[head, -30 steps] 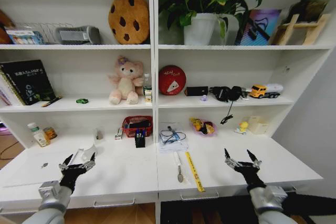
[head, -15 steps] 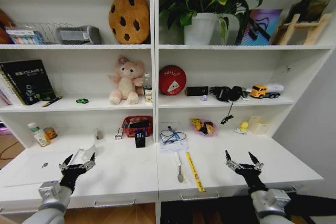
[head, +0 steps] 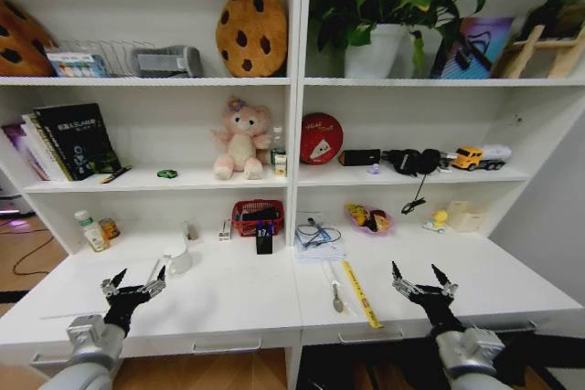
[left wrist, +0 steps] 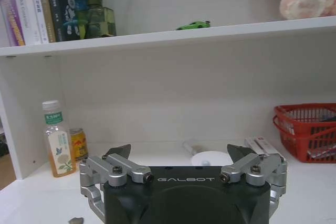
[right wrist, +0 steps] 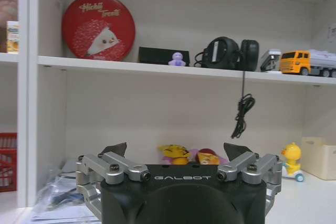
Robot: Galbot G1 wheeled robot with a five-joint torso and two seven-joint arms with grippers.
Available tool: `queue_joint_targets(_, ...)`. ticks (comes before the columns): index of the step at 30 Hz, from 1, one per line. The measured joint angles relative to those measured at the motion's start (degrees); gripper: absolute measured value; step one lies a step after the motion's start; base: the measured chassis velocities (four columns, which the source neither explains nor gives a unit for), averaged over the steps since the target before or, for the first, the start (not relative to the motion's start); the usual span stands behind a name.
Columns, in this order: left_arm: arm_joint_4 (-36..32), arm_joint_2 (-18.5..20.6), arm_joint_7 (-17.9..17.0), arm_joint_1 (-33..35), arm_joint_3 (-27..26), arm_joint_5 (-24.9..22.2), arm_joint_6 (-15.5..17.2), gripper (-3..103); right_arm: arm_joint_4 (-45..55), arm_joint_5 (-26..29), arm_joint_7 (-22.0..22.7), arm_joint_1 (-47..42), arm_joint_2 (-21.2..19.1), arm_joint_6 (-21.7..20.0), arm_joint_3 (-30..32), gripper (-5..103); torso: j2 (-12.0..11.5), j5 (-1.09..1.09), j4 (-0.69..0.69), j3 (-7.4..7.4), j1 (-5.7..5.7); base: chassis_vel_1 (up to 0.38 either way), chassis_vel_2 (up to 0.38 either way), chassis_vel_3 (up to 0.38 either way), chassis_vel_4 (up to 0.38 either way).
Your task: Organize the objects on the table.
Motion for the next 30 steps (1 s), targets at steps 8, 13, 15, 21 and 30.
queue_joint_targets(8, 0.0, 0.0, 0.0, 0.0, 0.0, 0.0, 0.0, 100, 0.0, 0.0, 0.0, 0.1, 0.0, 0.0, 0.0, 100, 0.0, 0.01, 0.0, 0.0, 0.01, 0.314, 0.335, -0.312, -0.313)
queue_joint_targets(13, 0.0, 0.0, 0.0, 0.0, 0.0, 0.0, 0.0, 100, 0.0, 0.0, 0.0, 0.1, 0.0, 0.0, -0.1, 100, 0.0, -0.01, 0.01, 0.0, 0.01, 0.372, 0.373, -0.367, -0.374)
queue_joint_targets(15, 0.0, 0.0, 0.0, 0.0, 0.0, 0.0, 0.0, 100, -0.1, 0.0, 0.0, 0.0, 0.0, 0.0, -0.1, 100, 0.0, -0.01, 0.0, -0.01, -0.02, 0.381, 0.381, -0.35, -0.358)
queue_joint_targets(21, 0.0, 0.0, 0.0, 0.0, 0.0, 0.0, 0.0, 100, -0.1, 0.0, 0.0, 0.0, 0.0, 0.0, -0.1, 100, 0.0, 0.02, 0.0, -0.02, -0.04, 0.363, 0.36, -0.356, -0.352)
queue_joint_targets(30, 0.0, 0.0, -0.1, 0.0, 0.0, 0.0, 0.0, 100, -0.1, 0.0, 0.0, 0.1, 0.0, 0.0, -0.1, 100, 0.0, -0.01, -0.01, 0.0, 0.01, 0.335, 0.329, -0.306, -0.32)
